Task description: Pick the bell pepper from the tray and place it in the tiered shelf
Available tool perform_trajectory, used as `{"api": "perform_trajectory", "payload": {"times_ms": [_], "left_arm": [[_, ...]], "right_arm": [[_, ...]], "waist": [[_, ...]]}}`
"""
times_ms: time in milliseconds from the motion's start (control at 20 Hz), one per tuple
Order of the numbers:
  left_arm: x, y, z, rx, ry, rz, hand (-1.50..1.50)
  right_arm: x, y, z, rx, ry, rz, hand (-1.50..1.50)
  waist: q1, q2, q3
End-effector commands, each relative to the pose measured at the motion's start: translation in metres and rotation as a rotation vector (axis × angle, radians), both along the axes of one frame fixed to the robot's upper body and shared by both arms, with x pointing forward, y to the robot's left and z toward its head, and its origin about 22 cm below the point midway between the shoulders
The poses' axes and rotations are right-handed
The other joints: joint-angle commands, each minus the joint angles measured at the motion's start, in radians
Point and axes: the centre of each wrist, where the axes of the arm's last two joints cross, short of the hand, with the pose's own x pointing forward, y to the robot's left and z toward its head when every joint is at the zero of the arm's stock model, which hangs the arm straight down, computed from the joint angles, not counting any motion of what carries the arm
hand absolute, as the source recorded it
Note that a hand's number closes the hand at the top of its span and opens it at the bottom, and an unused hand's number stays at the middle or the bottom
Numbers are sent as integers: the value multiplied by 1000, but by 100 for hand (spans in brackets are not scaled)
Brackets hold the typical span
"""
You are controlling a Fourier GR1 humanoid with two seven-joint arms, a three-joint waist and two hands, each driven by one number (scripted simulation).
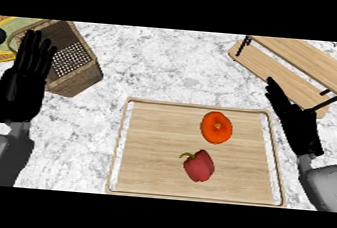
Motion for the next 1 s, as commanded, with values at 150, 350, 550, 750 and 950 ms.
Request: {"api": "perform_trajectory", "payload": {"times_ms": [150,350,550,750,950], "left_arm": [[-33,19,-76,39,443,62,0],[-58,25,-103,36,670,38,0],[-63,18,-98,33,700,-22,0],[-66,8,-101,22,708,24,0],[-76,26,-99,30,745,3,0]], "right_arm": [[6,-8,75,-5,-423,137,150],[5,-63,78,-410,-392,-29,150],[-11,-53,38,-144,-369,48,-150],[-24,-59,55,-167,-395,260,-150],[-40,-50,67,-221,-340,402,-150]], "waist": [[-14,-35,16],[-22,-24,13],[2,-25,18],[-12,-29,16],[-2,-34,14]]}}
